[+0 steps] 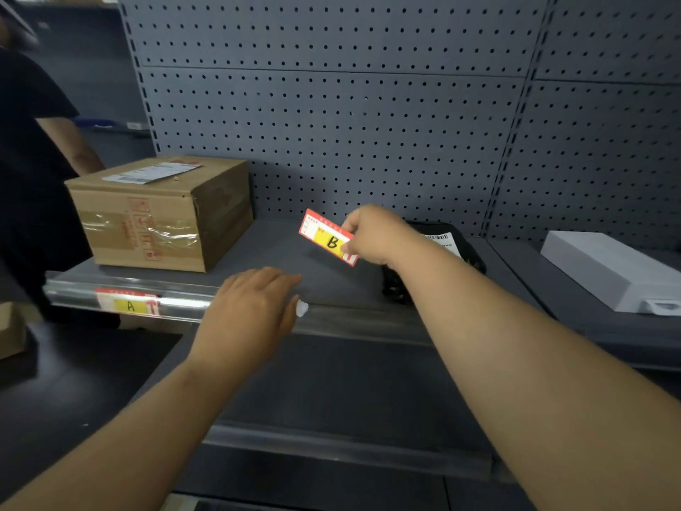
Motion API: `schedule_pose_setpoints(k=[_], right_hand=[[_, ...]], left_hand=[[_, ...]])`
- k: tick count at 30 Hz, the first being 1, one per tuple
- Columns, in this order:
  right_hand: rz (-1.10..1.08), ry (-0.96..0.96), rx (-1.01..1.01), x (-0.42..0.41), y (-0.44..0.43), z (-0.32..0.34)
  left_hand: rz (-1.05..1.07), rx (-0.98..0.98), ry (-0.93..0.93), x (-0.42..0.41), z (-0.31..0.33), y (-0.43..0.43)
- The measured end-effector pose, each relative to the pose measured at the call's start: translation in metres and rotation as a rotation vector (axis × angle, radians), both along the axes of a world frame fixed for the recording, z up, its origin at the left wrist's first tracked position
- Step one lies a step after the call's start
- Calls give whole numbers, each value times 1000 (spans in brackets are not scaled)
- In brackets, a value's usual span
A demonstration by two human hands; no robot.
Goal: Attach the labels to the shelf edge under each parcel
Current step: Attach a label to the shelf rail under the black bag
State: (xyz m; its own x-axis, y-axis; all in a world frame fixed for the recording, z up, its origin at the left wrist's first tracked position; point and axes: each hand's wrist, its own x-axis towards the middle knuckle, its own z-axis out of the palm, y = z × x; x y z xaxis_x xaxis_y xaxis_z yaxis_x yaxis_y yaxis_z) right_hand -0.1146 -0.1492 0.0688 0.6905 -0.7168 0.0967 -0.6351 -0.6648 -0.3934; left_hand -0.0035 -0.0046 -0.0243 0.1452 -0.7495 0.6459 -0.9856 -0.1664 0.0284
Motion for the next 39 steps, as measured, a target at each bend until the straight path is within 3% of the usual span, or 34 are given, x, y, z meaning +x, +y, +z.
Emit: schedule_pose_setpoints(k=[11, 25, 39], right_hand=[[7, -68, 150, -69, 9, 8], [-13, -44, 114, -108, 6, 5], [-18, -42, 114, -122, 5, 4]], left_hand=[[76, 59, -66, -53, -40, -31], [220, 102, -33, -63, -37, -41], [203, 101, -3, -67, -34, -41]])
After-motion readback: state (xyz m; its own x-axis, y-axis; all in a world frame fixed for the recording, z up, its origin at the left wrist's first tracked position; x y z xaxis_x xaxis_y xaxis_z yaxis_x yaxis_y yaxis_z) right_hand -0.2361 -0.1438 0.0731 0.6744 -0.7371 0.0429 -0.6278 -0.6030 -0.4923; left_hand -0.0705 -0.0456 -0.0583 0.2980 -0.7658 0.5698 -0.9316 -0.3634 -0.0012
